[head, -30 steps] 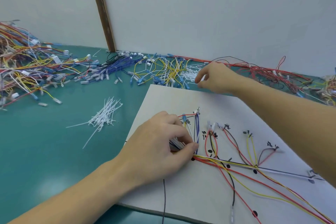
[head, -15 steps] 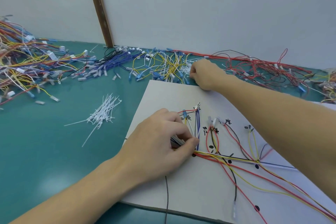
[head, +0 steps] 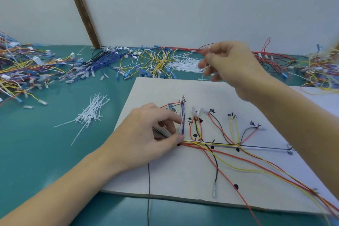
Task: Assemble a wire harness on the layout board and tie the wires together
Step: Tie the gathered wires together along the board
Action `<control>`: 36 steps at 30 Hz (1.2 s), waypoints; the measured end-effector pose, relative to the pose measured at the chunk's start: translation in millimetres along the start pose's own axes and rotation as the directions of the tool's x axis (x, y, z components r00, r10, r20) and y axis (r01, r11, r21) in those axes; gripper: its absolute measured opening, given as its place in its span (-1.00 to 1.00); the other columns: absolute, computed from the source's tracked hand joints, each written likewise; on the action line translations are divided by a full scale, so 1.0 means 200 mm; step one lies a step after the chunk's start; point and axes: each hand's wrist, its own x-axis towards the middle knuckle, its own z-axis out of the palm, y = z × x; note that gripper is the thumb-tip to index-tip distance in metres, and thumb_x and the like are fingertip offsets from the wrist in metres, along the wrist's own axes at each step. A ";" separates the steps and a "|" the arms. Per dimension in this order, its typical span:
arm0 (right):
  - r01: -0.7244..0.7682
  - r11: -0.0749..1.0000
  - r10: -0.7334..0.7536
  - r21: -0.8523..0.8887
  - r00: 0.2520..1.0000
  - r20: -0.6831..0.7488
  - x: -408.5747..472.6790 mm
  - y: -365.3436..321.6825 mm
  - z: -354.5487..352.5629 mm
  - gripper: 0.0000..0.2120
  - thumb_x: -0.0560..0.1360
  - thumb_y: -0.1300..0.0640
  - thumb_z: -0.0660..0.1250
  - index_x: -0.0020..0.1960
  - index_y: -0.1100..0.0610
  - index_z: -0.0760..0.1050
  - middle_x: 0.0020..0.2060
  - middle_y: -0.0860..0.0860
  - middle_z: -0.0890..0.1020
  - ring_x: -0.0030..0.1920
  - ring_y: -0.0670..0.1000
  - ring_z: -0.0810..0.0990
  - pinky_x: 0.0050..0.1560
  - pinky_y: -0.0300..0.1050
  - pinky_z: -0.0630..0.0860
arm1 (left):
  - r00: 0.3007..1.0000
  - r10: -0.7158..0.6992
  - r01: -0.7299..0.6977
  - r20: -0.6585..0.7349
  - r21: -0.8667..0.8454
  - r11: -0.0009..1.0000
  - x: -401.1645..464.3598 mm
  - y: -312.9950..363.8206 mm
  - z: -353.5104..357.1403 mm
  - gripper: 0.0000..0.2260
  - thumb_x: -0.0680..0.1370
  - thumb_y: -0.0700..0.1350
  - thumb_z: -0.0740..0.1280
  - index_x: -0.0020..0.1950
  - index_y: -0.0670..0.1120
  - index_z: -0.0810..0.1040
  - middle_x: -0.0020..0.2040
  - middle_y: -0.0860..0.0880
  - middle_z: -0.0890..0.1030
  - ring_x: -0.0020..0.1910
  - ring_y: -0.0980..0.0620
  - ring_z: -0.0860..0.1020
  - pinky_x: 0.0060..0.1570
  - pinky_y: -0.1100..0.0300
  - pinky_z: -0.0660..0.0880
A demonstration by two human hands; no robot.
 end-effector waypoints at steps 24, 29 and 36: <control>-0.157 0.981 0.131 0.118 0.969 0.208 -0.41 0.19 -0.23 -0.95 0.58 0.33 0.41 -0.05 0.27 0.64 -0.24 0.18 0.75 -0.18 0.16 0.78 -0.20 -0.12 0.71 | 0.955 -0.156 0.151 0.252 0.036 0.988 0.30 0.09 0.02 -0.90 0.51 -0.06 0.47 -0.06 0.15 0.70 -0.23 0.08 0.66 -0.28 0.11 0.53 -0.33 0.36 0.40; -0.147 0.938 0.057 0.313 0.959 0.278 -0.41 0.17 -0.24 -0.94 0.53 0.25 0.44 -0.09 0.22 0.68 -0.13 0.24 0.75 -0.09 0.20 0.77 -0.18 -0.15 0.70 | 0.989 -0.062 0.085 0.131 -0.175 0.981 0.27 0.11 0.10 -0.96 0.54 0.00 0.52 -0.04 0.09 0.75 -0.27 0.23 0.67 -0.34 0.25 0.49 -0.30 0.46 0.34; -0.122 0.926 0.014 0.359 0.957 0.289 -0.37 0.14 -0.25 -0.84 0.41 0.15 0.48 -0.08 0.23 0.69 -0.12 0.25 0.75 -0.10 0.21 0.77 -0.20 -0.17 0.68 | 0.990 -0.093 0.128 0.105 -0.395 0.910 0.26 0.12 0.10 -0.88 0.52 0.06 0.49 -0.01 0.07 0.76 -0.24 0.07 0.75 -0.27 0.14 0.64 -0.23 0.35 0.47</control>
